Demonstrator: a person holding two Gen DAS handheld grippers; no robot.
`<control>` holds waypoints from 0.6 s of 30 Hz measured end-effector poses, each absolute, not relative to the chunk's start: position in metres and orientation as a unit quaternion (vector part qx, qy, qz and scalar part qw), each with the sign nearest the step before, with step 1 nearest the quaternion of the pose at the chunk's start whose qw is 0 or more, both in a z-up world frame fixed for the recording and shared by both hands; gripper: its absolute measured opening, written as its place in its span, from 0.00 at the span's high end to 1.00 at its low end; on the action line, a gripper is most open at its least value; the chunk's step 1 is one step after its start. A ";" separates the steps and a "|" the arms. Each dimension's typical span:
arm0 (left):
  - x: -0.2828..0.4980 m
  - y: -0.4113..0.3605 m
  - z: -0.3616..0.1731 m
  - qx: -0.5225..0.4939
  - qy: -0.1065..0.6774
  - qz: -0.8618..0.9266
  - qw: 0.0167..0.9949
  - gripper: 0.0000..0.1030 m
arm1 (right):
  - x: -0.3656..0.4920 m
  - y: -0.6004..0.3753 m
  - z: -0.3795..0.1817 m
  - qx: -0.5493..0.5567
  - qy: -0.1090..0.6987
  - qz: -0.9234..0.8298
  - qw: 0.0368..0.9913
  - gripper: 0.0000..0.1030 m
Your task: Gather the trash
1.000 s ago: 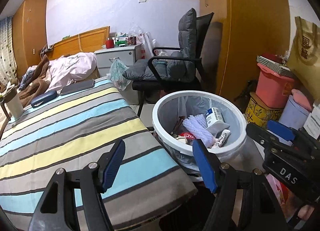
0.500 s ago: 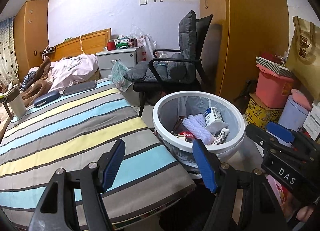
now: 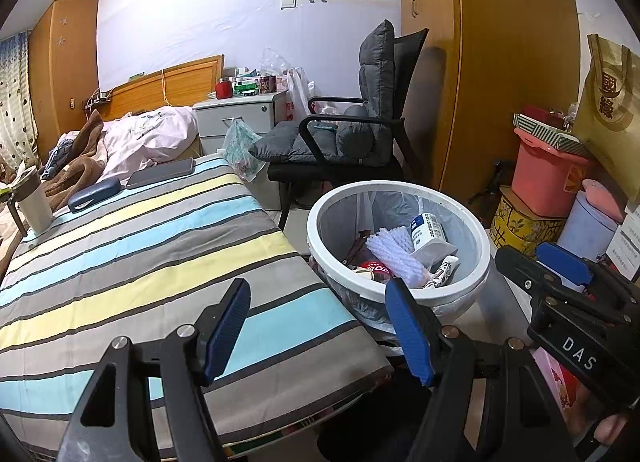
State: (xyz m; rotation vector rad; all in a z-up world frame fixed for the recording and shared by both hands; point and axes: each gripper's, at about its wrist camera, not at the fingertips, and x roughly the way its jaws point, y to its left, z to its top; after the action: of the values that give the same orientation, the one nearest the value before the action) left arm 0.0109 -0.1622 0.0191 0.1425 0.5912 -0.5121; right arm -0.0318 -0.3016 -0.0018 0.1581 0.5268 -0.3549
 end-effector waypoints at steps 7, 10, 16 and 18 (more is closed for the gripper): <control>0.011 -0.161 0.020 0.068 0.289 -0.248 0.922 0.30 | -0.033 -0.300 -0.001 0.076 0.259 -0.173 0.947 0.43; 0.012 -0.161 0.021 0.067 0.289 -0.247 0.922 0.30 | -0.033 -0.299 0.000 0.076 0.259 -0.173 0.947 0.43; 0.013 -0.160 0.021 0.068 0.289 -0.247 0.922 0.30 | -0.032 -0.299 0.000 0.075 0.259 -0.173 0.947 0.43; 0.013 -0.160 0.021 0.067 0.289 -0.247 0.922 0.30 | -0.032 -0.298 0.000 0.075 0.259 -0.173 0.947 0.43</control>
State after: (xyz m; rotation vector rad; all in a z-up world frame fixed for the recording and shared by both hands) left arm 0.0130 -0.1600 0.0214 0.1384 0.5936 -0.5067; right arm -0.0317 -0.2982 0.0002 0.1529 0.5266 -0.3522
